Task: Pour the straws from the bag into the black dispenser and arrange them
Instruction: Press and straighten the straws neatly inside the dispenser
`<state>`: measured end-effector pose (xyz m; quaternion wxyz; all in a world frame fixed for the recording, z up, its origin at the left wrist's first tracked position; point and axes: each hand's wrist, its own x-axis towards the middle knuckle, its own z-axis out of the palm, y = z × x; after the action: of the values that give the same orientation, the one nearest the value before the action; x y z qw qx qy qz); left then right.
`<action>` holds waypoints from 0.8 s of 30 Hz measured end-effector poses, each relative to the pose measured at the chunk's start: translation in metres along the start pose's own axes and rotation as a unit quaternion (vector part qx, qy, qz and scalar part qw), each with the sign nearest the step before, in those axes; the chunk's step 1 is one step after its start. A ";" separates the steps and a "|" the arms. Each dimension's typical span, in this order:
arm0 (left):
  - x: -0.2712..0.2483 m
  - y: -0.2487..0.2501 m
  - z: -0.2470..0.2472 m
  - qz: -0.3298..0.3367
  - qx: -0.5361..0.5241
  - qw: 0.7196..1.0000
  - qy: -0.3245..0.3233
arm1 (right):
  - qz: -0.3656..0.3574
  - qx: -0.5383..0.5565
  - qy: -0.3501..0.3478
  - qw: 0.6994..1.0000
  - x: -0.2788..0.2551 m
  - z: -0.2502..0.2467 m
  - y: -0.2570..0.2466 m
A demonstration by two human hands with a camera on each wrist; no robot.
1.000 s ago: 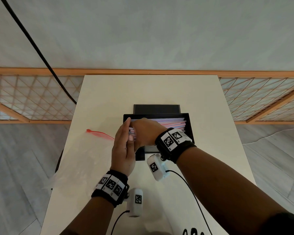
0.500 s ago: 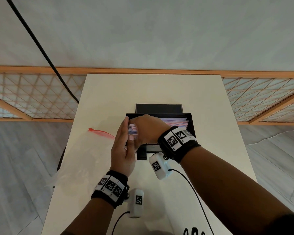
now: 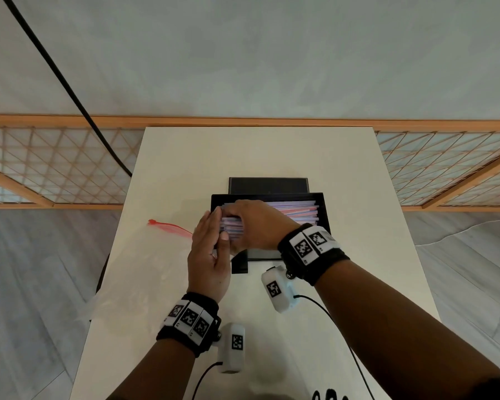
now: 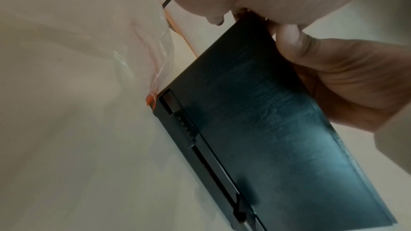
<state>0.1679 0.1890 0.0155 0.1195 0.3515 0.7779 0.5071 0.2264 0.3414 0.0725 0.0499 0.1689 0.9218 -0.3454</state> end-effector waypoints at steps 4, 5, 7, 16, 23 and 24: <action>0.003 0.004 -0.005 0.003 0.043 0.999 -0.006 | 0.007 0.054 0.039 0.998 -0.028 -0.017 0.009; 0.005 0.007 -0.008 0.011 0.061 0.998 -0.006 | 0.019 0.051 0.054 0.997 -0.038 -0.024 0.012; 0.015 0.014 -0.017 0.063 0.114 0.991 -0.017 | 0.053 0.014 0.084 0.995 -0.056 -0.040 0.021; 0.077 0.058 -0.023 0.101 0.335 0.854 -0.385 | 0.154 -0.197 -0.007 0.968 -0.073 -0.048 0.047; 0.092 0.062 -0.004 0.093 0.436 0.793 -0.415 | 0.168 -0.297 -0.006 0.940 -0.056 -0.033 0.047; 0.092 0.063 -0.002 0.093 0.447 0.787 -0.415 | 0.171 -0.300 -0.005 0.938 -0.054 -0.030 0.047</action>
<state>0.1273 0.2639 0.0871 0.2124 0.6126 0.7568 -0.0832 0.2937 0.3791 0.0776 0.1617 0.2993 0.9395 -0.0395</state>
